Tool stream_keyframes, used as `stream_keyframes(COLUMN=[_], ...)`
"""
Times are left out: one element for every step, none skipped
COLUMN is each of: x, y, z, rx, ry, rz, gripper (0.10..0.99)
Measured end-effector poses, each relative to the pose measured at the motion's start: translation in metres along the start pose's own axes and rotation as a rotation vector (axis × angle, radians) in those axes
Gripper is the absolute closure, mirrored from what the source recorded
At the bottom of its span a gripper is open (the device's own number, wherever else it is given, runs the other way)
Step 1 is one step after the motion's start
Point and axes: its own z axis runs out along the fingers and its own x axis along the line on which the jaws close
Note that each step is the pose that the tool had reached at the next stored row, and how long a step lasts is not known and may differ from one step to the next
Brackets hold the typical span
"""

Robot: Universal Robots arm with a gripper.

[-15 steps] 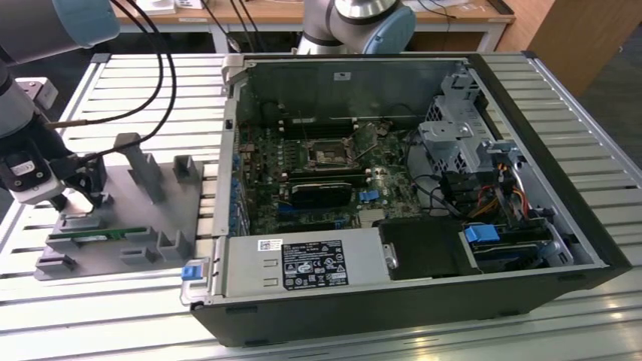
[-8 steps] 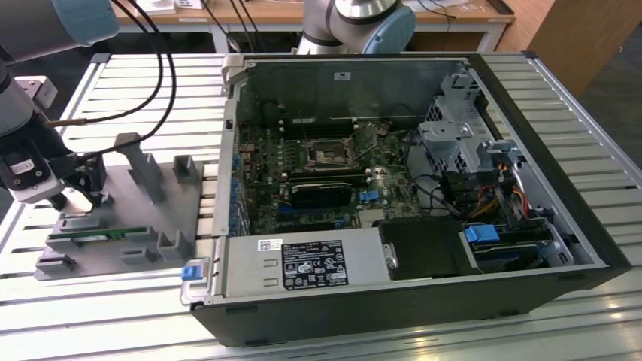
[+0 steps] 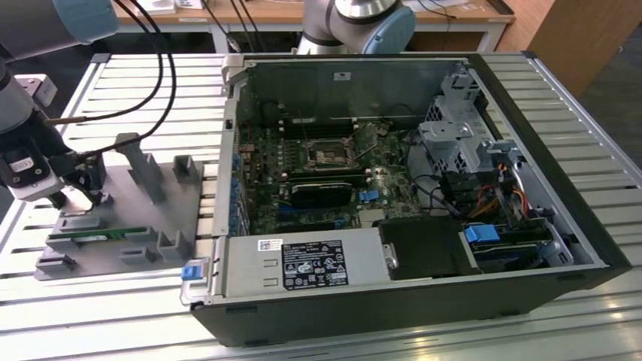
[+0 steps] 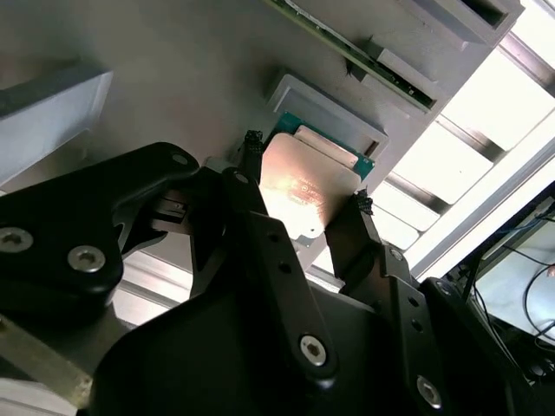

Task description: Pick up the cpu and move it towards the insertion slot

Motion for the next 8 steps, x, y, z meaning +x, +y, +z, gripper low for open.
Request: stream_keyframes(x=[0.0000,0.0000,0.0000,-0.0001,-0.0001,-0.0001,0.0000,0.0000], y=[0.0003,0.0005,0.0007,0.0009,0.0011,0.0012,0.0013,0.0014], z=[-0.0003,-0.0007,-0.0012,-0.0017,-0.0022,-0.0026,-0.0031,-0.0036], rx=[0.000,0.000,0.000,0.000,0.000,0.000,0.000,0.000], ry=[-0.0001,-0.0001,0.0000,-0.0002,-0.0001,-0.0002,-0.0001,-0.0001], rz=[0.000,0.000,0.000,0.000,0.000,0.000,0.000,0.000], gripper=[0.545,0.545,0.545,0.545,0.545,0.545,0.545,0.545])
